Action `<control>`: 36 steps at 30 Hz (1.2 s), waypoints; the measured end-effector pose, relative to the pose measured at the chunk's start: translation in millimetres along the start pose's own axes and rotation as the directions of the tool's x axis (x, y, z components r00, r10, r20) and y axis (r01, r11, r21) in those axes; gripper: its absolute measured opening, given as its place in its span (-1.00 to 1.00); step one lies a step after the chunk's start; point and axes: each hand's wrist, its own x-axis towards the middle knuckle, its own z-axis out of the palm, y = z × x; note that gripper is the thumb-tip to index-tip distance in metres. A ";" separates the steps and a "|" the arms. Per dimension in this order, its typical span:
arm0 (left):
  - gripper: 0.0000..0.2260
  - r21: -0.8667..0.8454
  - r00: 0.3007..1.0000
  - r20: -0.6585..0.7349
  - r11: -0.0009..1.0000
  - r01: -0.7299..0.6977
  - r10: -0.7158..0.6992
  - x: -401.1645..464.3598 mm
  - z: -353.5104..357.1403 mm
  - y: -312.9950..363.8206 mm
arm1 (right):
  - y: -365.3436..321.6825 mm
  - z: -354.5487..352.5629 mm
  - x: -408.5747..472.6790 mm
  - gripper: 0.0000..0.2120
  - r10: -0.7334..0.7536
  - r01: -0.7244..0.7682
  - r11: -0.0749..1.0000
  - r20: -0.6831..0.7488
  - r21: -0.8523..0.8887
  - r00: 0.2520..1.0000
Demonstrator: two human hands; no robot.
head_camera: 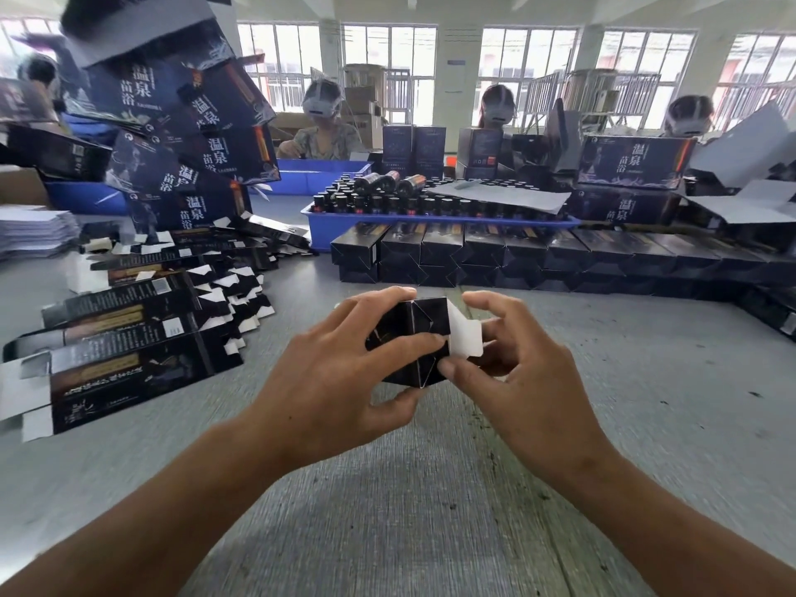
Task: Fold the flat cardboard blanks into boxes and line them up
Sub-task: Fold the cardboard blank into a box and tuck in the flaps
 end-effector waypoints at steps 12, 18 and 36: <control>-0.38 -0.035 0.995 -0.087 0.998 0.050 -0.053 -2.0 5.5 -0.5 | -1.6 0.4 1.0 -0.81 0.010 -0.015 0.995 0.043 0.101 0.999; -0.27 -0.088 0.997 -0.075 0.996 0.010 -0.016 -1.8 9.4 8.5 | 0.8 -1.4 5.2 -0.82 0.137 -0.150 0.970 0.079 0.189 0.987; -0.22 -0.151 0.995 -0.098 0.989 0.006 -0.021 -1.5 11.0 13.9 | -1.7 -0.2 1.6 -0.38 0.114 -0.131 0.974 0.100 0.185 0.988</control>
